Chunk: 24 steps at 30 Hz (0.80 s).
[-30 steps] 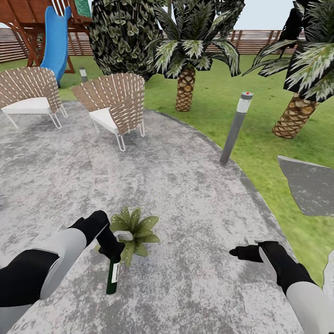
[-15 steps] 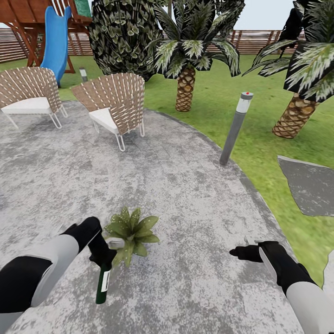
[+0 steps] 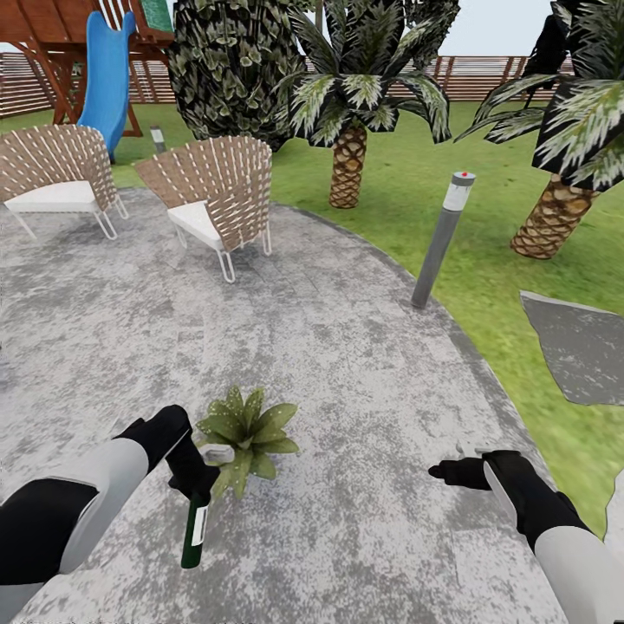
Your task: Pick up the pesticide atomizer in the garden and spray insectifuge to fully cover both potted plants in the garden.
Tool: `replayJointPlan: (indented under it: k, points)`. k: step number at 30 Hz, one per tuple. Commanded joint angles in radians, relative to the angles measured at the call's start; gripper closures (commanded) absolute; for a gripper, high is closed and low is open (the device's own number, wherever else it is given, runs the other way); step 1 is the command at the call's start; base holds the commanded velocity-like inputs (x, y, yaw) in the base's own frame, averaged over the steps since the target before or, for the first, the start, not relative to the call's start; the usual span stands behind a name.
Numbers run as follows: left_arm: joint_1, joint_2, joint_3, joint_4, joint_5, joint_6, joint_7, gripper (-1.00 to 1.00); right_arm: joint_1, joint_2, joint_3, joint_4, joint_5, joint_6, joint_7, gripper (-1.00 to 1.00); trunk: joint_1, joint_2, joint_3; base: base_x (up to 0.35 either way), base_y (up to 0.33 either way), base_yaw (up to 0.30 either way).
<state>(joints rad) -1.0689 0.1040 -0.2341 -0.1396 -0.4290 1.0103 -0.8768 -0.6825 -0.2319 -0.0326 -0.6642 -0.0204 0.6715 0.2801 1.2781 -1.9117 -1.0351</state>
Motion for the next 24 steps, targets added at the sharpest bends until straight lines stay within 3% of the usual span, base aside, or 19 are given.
replayJointPlan:
  k: [1,9,14,24]
  points:
    - [0.0,0.0,-0.009,-0.002,-0.002,0.004,-0.008,1.0,0.0,0.0,-0.003,-0.002,-0.002,0.005,0.003,-1.0,0.0,0.0,-0.001,0.0,0.0,0.182]
    - [0.0,-0.002,-0.008,-0.003,-0.002,0.002,-0.005,1.0,0.0,0.006,-0.003,-0.002,-0.003,0.005,0.003,-1.0,0.0,0.0,-0.002,0.0,0.0,0.042]
    - [0.0,-0.003,-0.008,-0.003,-0.002,0.003,-0.007,1.0,0.0,0.006,-0.003,-0.002,-0.004,0.005,0.002,-1.0,0.0,0.0,-0.005,0.0,-0.023,0.193]
    - [0.0,-0.003,-0.007,-0.003,-0.002,0.002,-0.007,1.0,0.0,0.006,-0.003,-0.002,0.0,0.005,0.002,-1.0,0.0,0.0,-0.011,0.0,-0.295,0.26]
